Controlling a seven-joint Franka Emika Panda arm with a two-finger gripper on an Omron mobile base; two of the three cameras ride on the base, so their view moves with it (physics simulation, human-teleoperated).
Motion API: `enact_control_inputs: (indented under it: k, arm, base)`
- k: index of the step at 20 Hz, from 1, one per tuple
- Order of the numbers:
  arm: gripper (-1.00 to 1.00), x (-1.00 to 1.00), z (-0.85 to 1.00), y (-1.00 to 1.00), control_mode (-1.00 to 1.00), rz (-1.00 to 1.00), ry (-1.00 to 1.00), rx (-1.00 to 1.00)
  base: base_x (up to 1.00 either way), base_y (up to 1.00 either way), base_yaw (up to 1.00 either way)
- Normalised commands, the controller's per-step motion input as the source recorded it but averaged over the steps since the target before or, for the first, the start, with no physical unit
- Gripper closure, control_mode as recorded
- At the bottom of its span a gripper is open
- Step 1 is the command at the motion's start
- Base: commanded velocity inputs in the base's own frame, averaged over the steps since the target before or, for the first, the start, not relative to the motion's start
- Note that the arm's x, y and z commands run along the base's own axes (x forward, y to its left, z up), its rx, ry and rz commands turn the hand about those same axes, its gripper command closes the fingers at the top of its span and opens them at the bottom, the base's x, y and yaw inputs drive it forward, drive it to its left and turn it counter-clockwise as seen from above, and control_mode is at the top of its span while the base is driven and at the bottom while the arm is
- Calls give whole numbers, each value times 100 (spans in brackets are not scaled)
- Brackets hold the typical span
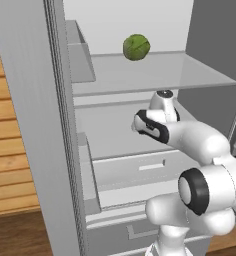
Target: Take the strawberry from the fridge and place it on top of the pancake, located on the dining counter.
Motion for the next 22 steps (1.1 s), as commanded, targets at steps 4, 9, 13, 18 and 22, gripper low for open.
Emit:
enact_control_inputs:
  k: [4, 9, 13, 18, 22]
  arm:
    - [-100, 0, -15, 0, -100, 0, 7, 0]
    - [-100, -19, -12, 0, -100, 0, 1, 0]
    - [-100, -22, 0, 5, -100, 1, -2, 0]
    - [-100, -7, 0, 17, -100, 7, -6, 0]
    - [-100, 0, 0, 9, -100, 4, 0, -1]
  base:
    - [0, 0, 0]
    - [0, 0, 0]
    - [0, 0, 0]
    - [0, 0, 0]
    - [0, 0, 0]
